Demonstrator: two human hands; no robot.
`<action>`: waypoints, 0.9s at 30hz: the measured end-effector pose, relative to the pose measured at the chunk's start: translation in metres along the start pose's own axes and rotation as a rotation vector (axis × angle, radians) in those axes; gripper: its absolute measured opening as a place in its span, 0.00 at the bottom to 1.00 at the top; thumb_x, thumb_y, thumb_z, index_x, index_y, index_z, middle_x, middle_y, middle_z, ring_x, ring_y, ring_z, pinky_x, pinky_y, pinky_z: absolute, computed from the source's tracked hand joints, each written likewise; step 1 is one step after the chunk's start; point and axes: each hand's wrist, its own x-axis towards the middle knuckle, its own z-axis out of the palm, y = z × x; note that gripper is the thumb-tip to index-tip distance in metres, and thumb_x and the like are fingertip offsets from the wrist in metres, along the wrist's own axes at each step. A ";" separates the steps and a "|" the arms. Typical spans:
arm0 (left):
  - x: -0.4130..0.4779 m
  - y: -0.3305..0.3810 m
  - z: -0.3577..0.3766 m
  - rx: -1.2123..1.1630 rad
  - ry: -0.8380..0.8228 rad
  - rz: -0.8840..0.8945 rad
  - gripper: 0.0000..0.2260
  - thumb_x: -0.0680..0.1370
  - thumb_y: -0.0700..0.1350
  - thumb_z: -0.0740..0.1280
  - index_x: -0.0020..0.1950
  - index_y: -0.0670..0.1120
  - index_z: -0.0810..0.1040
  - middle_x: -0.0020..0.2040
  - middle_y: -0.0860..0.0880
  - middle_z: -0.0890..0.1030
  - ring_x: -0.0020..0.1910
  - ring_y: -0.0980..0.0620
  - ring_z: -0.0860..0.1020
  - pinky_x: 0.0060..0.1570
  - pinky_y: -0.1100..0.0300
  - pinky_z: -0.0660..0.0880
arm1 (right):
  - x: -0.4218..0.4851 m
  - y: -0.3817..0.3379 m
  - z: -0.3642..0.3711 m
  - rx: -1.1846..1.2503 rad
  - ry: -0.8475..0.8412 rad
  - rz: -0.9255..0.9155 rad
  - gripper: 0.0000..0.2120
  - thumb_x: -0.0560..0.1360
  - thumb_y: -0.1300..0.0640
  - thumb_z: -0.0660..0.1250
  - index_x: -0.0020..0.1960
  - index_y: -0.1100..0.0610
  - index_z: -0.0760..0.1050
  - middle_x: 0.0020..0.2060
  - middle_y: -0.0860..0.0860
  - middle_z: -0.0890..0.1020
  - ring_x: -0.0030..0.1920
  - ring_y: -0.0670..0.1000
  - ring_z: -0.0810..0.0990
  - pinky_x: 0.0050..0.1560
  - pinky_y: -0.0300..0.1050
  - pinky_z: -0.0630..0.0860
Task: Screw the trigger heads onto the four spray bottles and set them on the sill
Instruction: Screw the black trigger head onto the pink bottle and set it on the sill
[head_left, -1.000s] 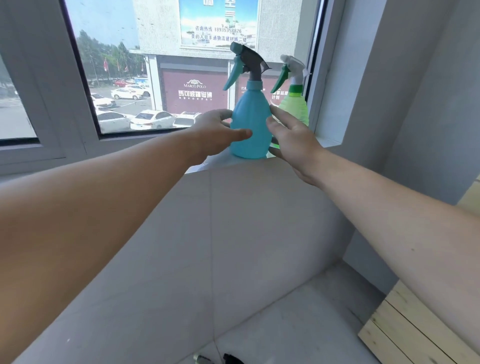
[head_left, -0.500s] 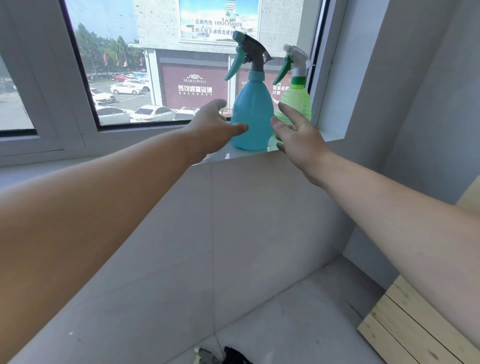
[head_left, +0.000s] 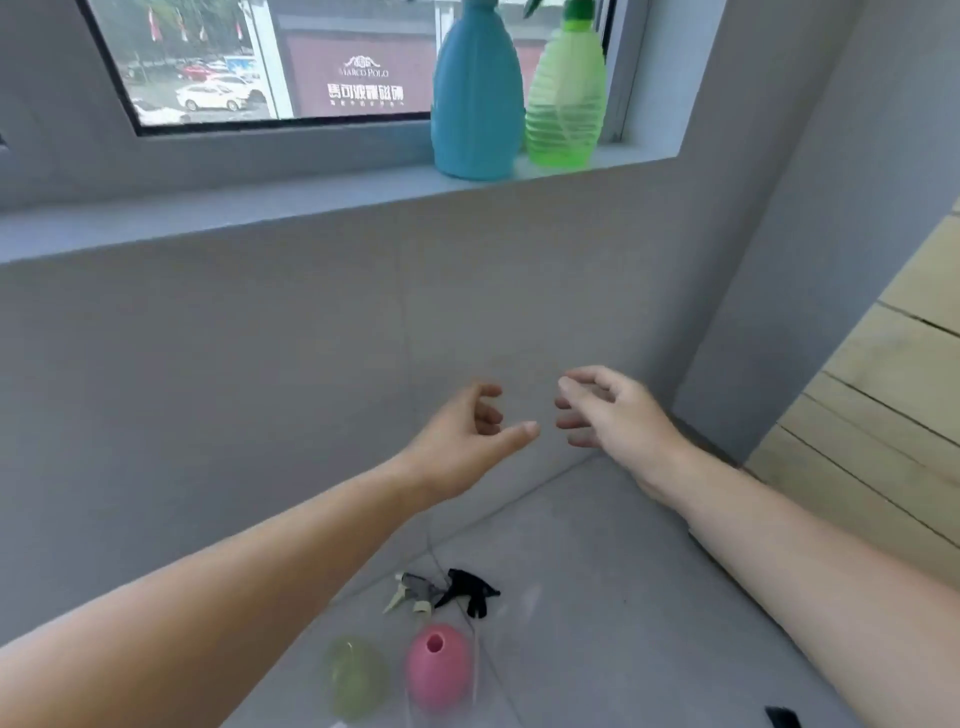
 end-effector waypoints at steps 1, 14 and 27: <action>-0.003 -0.026 0.010 0.011 -0.037 -0.089 0.32 0.78 0.57 0.72 0.78 0.48 0.66 0.67 0.46 0.76 0.64 0.51 0.77 0.63 0.57 0.74 | -0.006 0.026 0.004 -0.019 -0.018 0.066 0.01 0.79 0.53 0.67 0.50 0.50 0.78 0.49 0.55 0.83 0.43 0.52 0.82 0.46 0.50 0.80; -0.044 -0.218 0.079 0.311 -0.373 -0.361 0.57 0.62 0.57 0.84 0.84 0.53 0.54 0.80 0.51 0.60 0.77 0.48 0.66 0.76 0.52 0.68 | -0.029 0.268 0.079 -0.253 -0.283 0.598 0.23 0.70 0.44 0.75 0.60 0.53 0.76 0.56 0.56 0.80 0.51 0.54 0.80 0.46 0.42 0.75; -0.073 -0.296 0.108 0.192 -0.058 -0.340 0.34 0.71 0.39 0.78 0.75 0.49 0.70 0.67 0.55 0.72 0.67 0.52 0.75 0.59 0.75 0.68 | 0.019 0.321 0.162 -0.447 -0.249 0.518 0.36 0.69 0.40 0.75 0.72 0.54 0.70 0.66 0.57 0.69 0.62 0.57 0.79 0.62 0.46 0.75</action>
